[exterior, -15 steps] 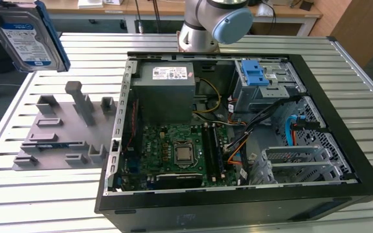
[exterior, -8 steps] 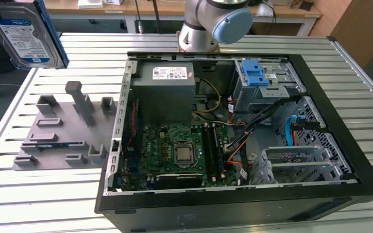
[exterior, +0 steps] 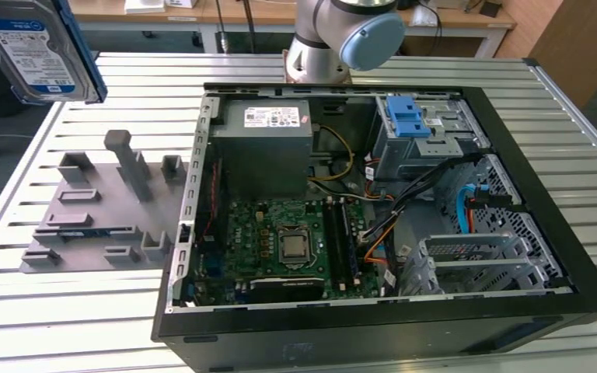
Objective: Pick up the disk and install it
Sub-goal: 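Pick up the disk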
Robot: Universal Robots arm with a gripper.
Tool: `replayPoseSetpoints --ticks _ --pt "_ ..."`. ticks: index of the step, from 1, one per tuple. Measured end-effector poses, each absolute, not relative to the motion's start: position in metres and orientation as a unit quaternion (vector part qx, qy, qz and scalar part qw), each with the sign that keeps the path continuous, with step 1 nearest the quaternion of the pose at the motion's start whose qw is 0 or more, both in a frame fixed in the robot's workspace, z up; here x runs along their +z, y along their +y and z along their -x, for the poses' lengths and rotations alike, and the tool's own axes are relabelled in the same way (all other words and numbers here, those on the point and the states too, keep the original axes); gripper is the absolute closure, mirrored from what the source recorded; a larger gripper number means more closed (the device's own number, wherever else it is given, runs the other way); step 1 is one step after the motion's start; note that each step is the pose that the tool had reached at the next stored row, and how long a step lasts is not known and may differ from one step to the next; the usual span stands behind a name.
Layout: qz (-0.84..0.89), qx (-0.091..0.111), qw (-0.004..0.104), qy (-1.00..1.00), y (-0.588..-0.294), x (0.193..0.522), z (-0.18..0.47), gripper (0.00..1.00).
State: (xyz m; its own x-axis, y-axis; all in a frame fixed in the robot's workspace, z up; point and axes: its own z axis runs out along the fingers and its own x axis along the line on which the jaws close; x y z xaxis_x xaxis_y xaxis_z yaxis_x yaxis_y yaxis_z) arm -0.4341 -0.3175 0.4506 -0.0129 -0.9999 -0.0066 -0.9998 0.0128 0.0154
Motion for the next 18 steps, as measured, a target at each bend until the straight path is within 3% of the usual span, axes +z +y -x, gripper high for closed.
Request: replayPoseSetpoints --ticks 18 --pt "-0.703 -0.008 0.003 -0.712 -0.318 0.473 0.434 0.64"
